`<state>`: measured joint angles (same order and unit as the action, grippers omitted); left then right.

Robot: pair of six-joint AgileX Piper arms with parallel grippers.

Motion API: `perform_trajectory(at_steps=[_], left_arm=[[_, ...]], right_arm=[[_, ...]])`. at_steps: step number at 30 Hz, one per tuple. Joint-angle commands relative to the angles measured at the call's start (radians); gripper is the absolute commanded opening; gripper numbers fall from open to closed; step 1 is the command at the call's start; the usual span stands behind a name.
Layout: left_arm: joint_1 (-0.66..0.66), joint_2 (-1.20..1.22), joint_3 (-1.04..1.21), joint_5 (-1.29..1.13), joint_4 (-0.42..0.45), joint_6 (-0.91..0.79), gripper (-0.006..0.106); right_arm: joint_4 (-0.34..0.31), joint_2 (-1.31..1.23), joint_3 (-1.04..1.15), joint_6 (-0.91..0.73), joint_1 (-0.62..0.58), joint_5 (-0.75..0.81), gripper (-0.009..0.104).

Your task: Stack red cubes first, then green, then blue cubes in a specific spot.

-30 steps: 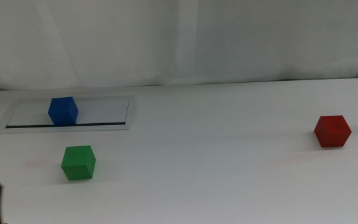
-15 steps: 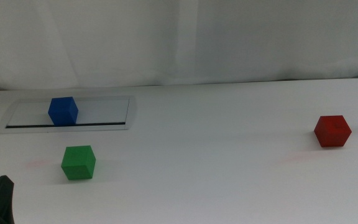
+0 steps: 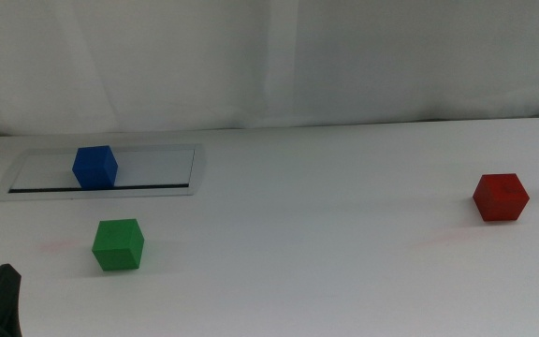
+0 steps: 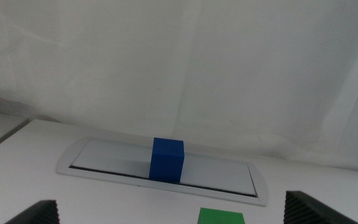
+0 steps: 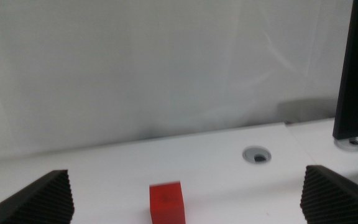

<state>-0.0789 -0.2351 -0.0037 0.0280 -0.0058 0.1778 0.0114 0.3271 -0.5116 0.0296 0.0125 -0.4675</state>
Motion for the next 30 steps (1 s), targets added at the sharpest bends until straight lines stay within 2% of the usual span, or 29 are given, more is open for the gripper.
perform_trajectory(at_steps=[1,10,14,20,30], left_arm=[[-0.002,0.001,0.041,0.008,-0.009,0.011,0.092],[-0.002,0.001,0.041,0.006,-0.009,0.009,0.091],[-0.002,0.001,0.041,0.006,-0.009,0.009,0.091],[-0.002,0.001,0.041,0.006,-0.009,0.009,0.091],[-0.002,0.001,0.041,0.006,-0.009,0.005,0.091]], right_arm=[[-0.019,0.077,-0.074,-0.008,0.006,-0.081,0.103],[-0.011,0.452,-0.320,-0.038,0.006,-0.272,0.103],[0.017,0.640,-0.431,-0.099,0.006,-0.336,0.103],[0.130,0.870,-0.580,-0.212,0.006,-0.367,0.103],[0.138,1.121,-0.664,-0.242,0.006,-0.376,0.103]])
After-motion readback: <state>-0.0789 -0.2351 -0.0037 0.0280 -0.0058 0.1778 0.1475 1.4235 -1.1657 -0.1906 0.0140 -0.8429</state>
